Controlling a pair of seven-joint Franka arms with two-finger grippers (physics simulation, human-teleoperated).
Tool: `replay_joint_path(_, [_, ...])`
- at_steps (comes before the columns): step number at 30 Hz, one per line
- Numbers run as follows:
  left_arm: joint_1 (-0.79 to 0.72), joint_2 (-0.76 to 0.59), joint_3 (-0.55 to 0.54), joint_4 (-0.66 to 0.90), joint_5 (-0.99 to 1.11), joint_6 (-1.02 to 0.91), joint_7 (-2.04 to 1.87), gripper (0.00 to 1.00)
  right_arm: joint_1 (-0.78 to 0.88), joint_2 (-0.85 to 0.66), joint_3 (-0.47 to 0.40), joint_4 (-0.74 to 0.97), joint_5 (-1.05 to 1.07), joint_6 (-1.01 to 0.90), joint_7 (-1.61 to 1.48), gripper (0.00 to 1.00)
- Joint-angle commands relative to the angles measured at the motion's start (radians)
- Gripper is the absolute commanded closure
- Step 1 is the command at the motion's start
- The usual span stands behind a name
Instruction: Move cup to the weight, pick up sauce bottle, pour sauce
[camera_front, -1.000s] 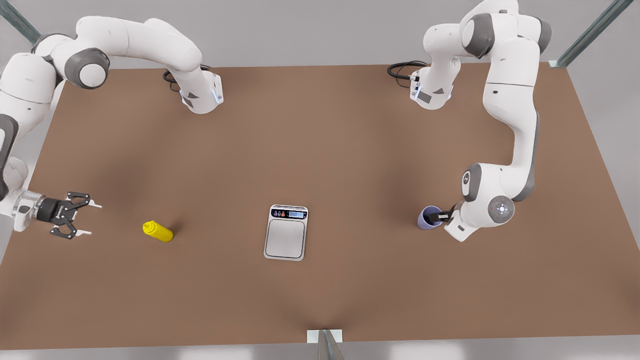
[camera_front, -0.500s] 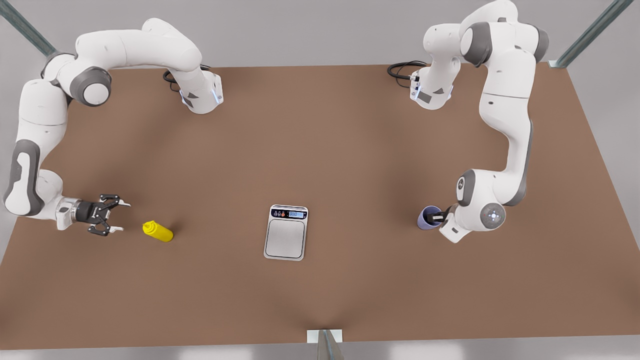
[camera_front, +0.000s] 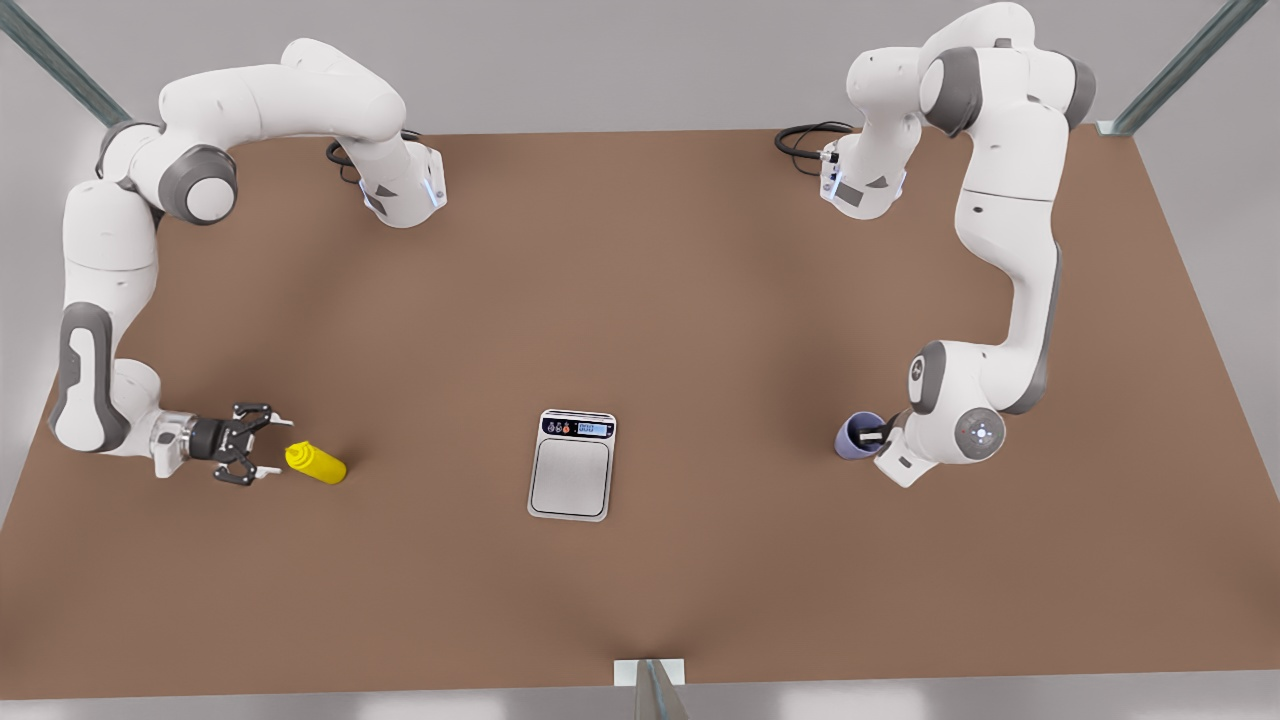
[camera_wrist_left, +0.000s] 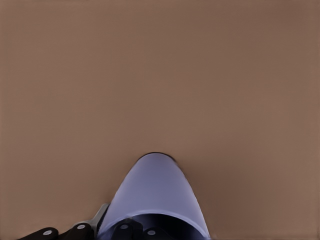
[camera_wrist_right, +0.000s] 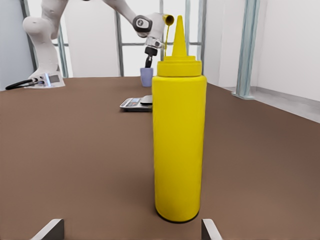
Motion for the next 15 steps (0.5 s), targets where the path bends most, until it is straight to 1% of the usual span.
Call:
replay_joint_path(1, [0.000,0.001,0.000,0.000,0.001,0.000,0.000,0.79,0.000,0.000,0.000,0.000,0.000,0.001,-0.001,0.00])
replay_joint_path(8, [-0.012,-0.011,0.000,0.011,0.001,-0.009,0.009,0.79,0.023,0.003,0.000,0.002,0.032,0.036,-0.001,0.00])
replay_joint_path(13, [-0.037,-0.071,-0.002,0.029,-0.001,-0.010,-0.002,0.79,0.044,0.005,0.000,0.000,0.038,0.041,-0.001,0.00])
replay_joint_path(15, [-0.060,-0.075,-0.015,0.048,-0.001,-0.010,-0.095,0.79,0.046,0.005,0.000,0.000,0.044,0.050,-0.003,0.00])
